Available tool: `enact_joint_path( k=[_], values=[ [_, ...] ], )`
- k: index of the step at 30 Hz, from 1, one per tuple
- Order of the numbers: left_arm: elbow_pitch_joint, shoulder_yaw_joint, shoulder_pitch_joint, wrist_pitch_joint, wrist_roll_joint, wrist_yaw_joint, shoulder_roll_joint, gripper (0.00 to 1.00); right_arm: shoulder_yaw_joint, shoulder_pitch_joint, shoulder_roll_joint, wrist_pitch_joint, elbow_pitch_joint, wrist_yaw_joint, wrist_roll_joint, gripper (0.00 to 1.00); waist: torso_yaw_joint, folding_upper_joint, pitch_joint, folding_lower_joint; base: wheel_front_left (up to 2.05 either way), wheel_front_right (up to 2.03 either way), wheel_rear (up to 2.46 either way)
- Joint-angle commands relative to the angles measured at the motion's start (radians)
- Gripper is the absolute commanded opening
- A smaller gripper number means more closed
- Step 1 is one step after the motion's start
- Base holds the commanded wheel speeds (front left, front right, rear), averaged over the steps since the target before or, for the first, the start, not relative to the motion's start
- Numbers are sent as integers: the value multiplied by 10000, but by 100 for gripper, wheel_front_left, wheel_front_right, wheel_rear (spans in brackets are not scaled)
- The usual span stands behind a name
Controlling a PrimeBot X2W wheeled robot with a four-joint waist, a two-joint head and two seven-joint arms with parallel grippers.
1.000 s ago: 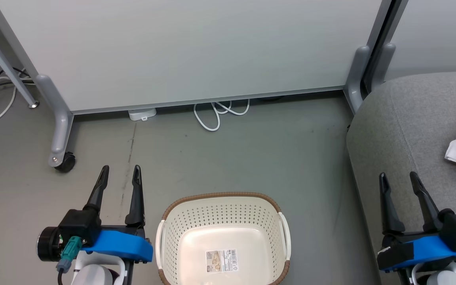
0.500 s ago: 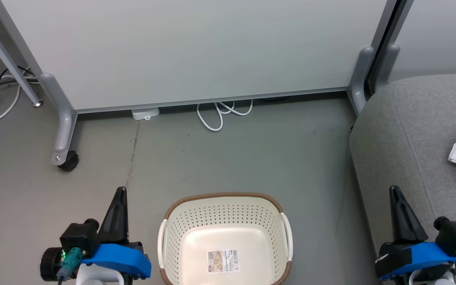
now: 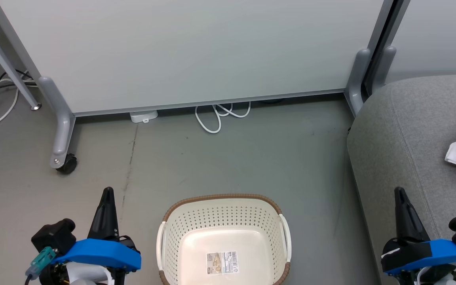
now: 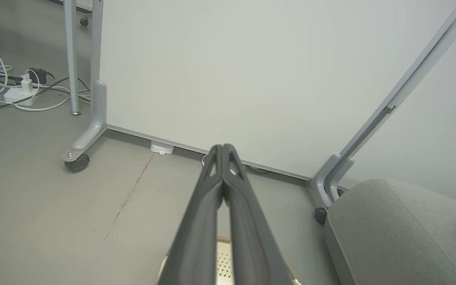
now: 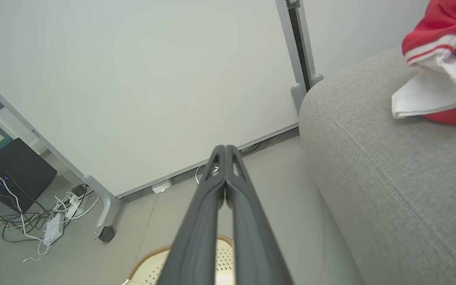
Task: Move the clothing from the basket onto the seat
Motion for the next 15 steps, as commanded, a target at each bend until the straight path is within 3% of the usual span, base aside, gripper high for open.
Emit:
enact_joint_path(
  k=[1,15],
  values=[
    [-222,99,-162,107,-507,-55,10,0,-11,-120,-18,106,-180,0,542,0,-9,-1,-11,0,0,0,0],
    [-372,337,-149,618,-2565,-85,10,0,-25,-177,-13,622,-200,0,2609,0,-71,-1,-85,0,0,0,0]
  ],
)
